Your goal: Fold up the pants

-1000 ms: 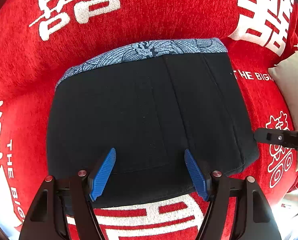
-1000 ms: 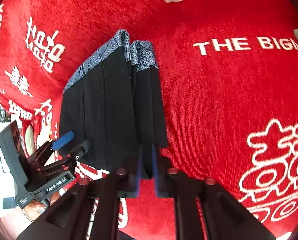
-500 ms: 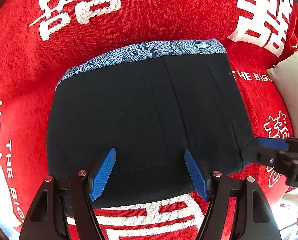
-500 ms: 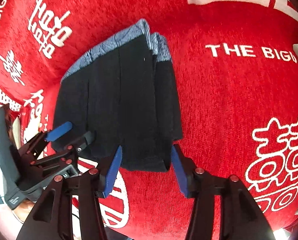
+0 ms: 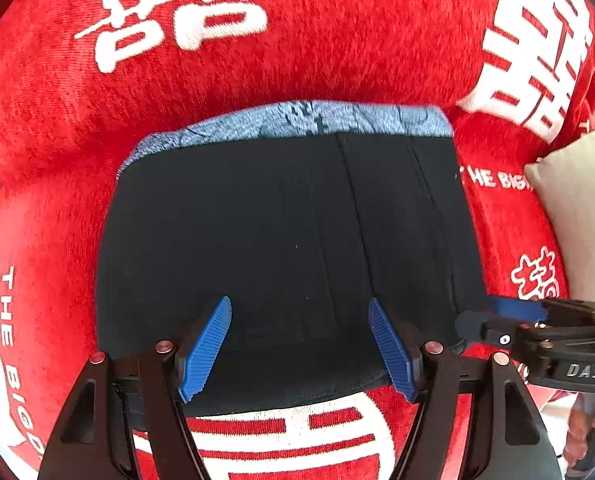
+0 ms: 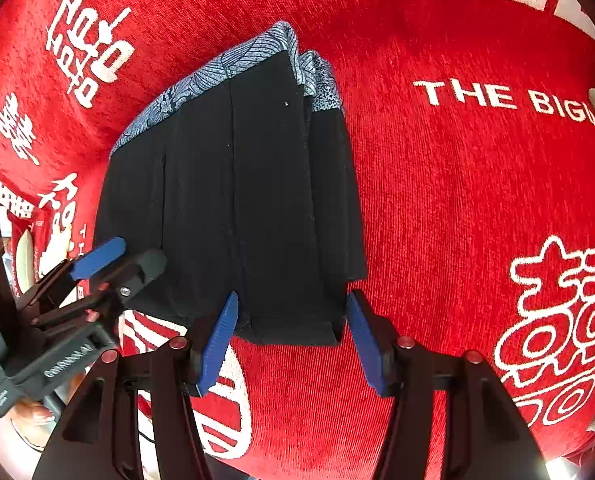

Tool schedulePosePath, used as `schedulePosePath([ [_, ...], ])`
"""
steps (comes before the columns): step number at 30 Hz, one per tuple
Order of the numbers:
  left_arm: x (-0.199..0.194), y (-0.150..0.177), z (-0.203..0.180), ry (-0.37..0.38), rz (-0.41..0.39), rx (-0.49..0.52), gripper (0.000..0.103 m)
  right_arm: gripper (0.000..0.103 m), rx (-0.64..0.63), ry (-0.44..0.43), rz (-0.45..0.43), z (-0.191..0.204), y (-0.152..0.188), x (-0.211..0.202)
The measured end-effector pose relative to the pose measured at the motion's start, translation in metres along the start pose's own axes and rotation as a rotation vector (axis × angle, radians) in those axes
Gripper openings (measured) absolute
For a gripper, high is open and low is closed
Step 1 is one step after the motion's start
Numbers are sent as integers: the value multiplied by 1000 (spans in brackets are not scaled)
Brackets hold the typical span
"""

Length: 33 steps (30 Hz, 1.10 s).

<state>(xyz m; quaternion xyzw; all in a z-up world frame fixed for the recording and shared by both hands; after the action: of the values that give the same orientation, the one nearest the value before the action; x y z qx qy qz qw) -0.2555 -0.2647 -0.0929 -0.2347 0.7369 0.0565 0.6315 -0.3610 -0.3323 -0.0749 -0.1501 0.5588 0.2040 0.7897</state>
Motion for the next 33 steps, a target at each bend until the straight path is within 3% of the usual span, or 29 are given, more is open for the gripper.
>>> schedulePosePath([
  [3,-8,-3,6,29,-16,-9,76,61,0,-1,-4,2,0,1],
  [4,-8,-4,8,37,-16,-11,93,61,0,-1,-5,2,0,1],
  [5,-11,-3,11,55,-21,-19,99,61,0,-1,-6,2,0,1],
  [14,-26,-21,45,50,-30,-49,99,61,-21,-37,-40,-1,-4,-11],
  [18,-28,-31,69,54,-23,-42,99,81,-5,-115,-88,-14,-17,-23],
  [23,-20,-49,100,104,-6,-66,99,81,39,-223,-106,-37,-37,-21],
  [29,17,-57,138,163,97,-114,99,81,81,-354,-45,-50,-44,12],
  [33,34,-56,144,218,160,-118,99,81,93,-449,-29,-53,-46,23],
])
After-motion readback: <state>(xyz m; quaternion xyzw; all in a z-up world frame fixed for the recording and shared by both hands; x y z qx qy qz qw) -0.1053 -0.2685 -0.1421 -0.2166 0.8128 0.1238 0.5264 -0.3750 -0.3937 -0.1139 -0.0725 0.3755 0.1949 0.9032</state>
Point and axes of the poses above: each gripper's, at about its wrist camera, not at the fingertips, and x roughly the way its jaws point, z to its left, y to its underside, the point moved 6 cm from there along x, roughly the way its jaws point, and after that the axes turned 7 degrees about -x, right-handed, at the moved point
